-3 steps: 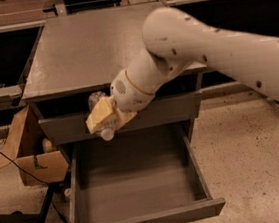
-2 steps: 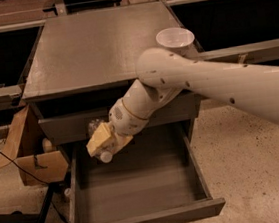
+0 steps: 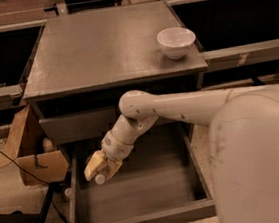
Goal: Place water bottle into middle drawer
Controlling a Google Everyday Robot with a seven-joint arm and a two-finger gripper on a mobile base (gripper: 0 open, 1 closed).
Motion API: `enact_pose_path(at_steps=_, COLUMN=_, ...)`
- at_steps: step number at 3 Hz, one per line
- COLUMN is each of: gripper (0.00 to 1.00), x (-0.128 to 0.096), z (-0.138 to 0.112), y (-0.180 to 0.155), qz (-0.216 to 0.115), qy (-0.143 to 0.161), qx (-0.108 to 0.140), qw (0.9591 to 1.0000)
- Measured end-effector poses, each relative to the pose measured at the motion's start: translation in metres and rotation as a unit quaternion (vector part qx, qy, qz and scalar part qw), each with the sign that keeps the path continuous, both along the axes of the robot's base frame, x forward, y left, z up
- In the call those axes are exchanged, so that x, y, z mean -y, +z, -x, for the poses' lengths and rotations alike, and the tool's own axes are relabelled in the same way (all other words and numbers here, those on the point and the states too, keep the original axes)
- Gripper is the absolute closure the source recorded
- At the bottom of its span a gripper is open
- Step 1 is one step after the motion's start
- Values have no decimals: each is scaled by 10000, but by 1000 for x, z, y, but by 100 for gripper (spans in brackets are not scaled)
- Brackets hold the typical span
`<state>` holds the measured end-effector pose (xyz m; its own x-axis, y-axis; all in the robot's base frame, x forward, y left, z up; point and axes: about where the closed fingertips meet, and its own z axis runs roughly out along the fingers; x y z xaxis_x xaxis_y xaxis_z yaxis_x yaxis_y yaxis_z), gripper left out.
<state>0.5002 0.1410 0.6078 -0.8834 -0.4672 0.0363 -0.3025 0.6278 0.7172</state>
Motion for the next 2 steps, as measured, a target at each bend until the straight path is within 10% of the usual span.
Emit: enact_pose_path(at_steps=2, gripper=100, x=0, z=-7, y=-109, qz=283, qy=-222, qx=-910, qw=9952)
